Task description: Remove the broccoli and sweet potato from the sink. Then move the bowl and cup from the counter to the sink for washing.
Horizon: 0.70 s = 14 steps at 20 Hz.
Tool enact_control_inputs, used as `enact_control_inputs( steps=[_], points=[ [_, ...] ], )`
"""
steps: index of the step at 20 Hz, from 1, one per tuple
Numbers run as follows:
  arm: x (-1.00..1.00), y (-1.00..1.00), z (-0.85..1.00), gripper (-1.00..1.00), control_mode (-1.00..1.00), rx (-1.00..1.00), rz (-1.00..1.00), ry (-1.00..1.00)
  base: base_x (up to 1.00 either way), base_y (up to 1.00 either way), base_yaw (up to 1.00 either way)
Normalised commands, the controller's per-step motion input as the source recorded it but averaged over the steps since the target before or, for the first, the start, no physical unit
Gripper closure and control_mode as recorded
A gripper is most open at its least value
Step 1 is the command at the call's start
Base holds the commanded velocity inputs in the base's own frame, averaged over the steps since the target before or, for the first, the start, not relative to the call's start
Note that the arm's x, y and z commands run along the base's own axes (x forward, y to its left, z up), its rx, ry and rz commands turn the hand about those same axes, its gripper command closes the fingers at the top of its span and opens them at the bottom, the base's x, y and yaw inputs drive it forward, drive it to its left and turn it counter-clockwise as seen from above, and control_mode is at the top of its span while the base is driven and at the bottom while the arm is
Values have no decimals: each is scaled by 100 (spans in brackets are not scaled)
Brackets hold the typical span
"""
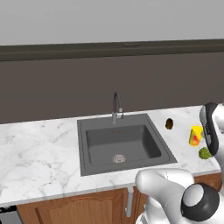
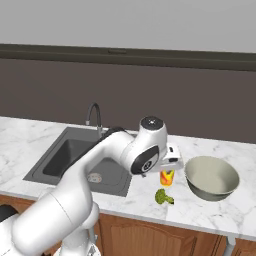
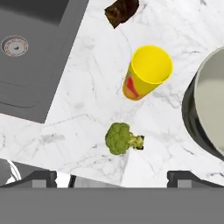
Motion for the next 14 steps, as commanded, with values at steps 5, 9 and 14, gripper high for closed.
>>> enact_control_inputs(
  steps=[5,9,14],
  points=[
    [0,10,14,-100,-100,0,3,9,0,0,0],
    [2,13,13,-100,-100,0,2,6,0,0,0],
    [5,12,8,-100,-100,0,1,2,0,0,0]
  ],
)
